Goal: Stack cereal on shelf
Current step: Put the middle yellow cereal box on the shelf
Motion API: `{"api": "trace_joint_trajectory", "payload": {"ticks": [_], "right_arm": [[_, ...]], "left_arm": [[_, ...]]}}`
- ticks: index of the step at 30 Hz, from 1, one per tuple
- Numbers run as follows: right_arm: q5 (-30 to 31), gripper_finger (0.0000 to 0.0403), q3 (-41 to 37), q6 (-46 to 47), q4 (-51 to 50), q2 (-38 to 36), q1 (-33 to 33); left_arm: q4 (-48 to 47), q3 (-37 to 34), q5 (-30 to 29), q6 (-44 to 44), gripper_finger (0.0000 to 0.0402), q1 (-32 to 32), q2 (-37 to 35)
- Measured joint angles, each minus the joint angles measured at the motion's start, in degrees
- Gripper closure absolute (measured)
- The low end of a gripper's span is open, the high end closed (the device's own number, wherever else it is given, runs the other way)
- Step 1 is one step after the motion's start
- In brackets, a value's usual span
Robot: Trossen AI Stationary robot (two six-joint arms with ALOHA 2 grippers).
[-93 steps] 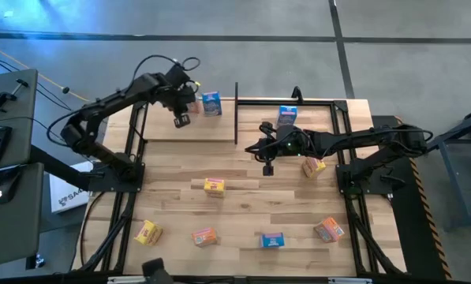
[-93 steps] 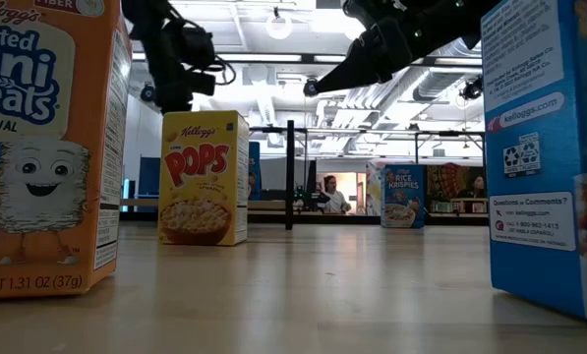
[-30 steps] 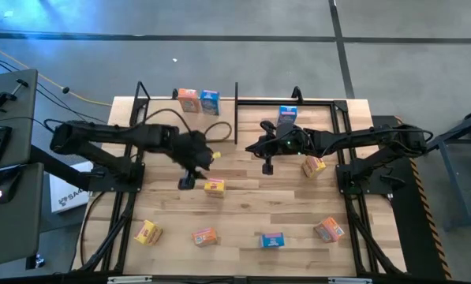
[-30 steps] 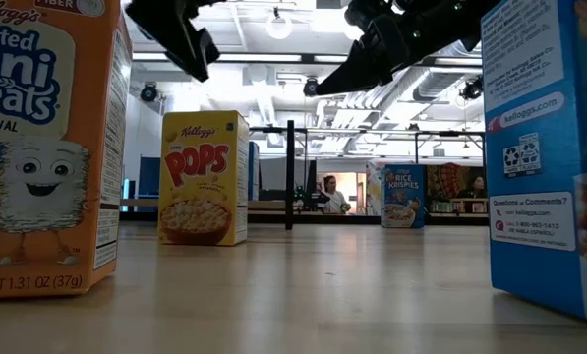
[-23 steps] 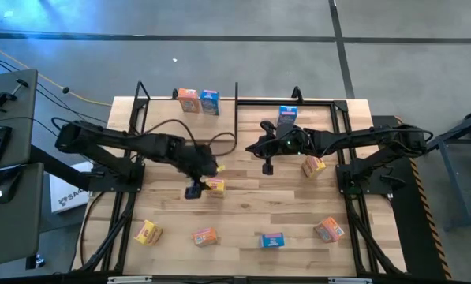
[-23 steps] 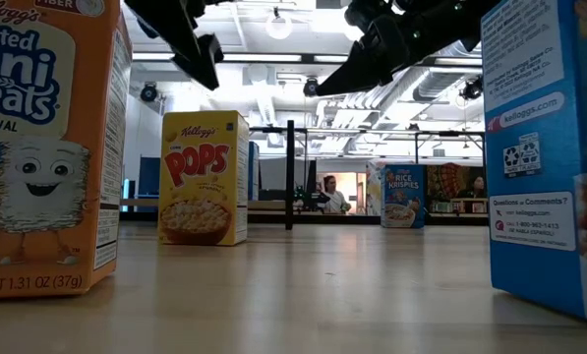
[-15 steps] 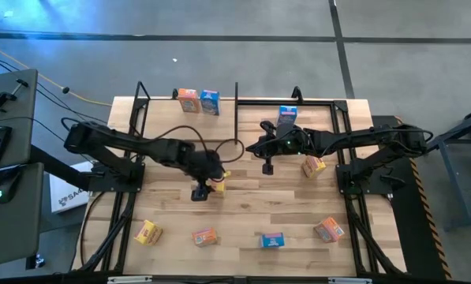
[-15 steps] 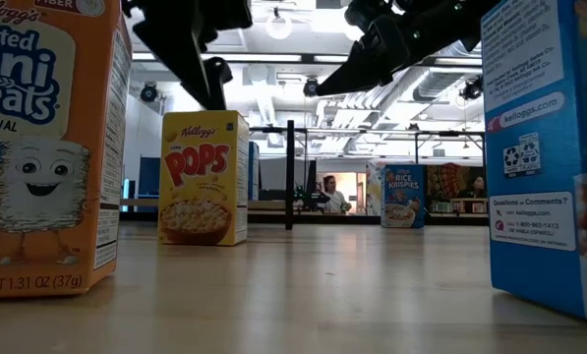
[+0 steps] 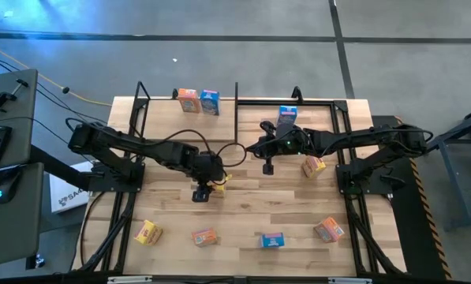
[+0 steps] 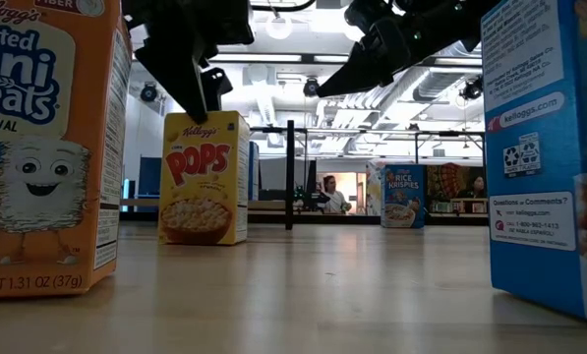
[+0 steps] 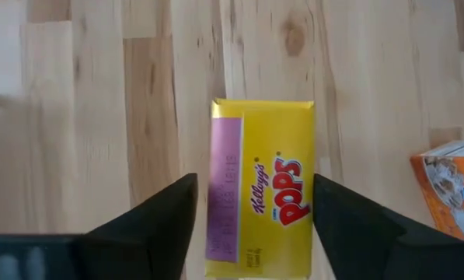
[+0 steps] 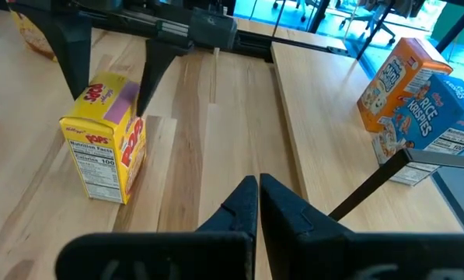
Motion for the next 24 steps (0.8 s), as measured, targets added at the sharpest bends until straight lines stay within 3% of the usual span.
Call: {"api": "trace_joint_trajectory", "payload": {"ticks": [9,15,19,24], "right_arm": [[0.0,0.0403,0.0,0.0,-0.01,0.0,0.0],[0.0,0.0403,0.0,-0.03,-0.02,0.0,0.0],[0.0,0.0403,0.0,-0.25,0.0,0.0,0.0],[0.0,0.0403,0.0,-0.64,0.04,0.0,0.0]], "left_arm": [[-0.15,0.0,0.34,1.18,0.0235,-0.01,0.0],[-3.45,0.0,0.43,3.44,0.0256,0.46,-3.56],[-11.5,1.47,-1.17,6.19,0.0258,2.89,-8.64],[-25.97,5.9,-8.51,11.36,0.0259,9.83,-14.5]]}}
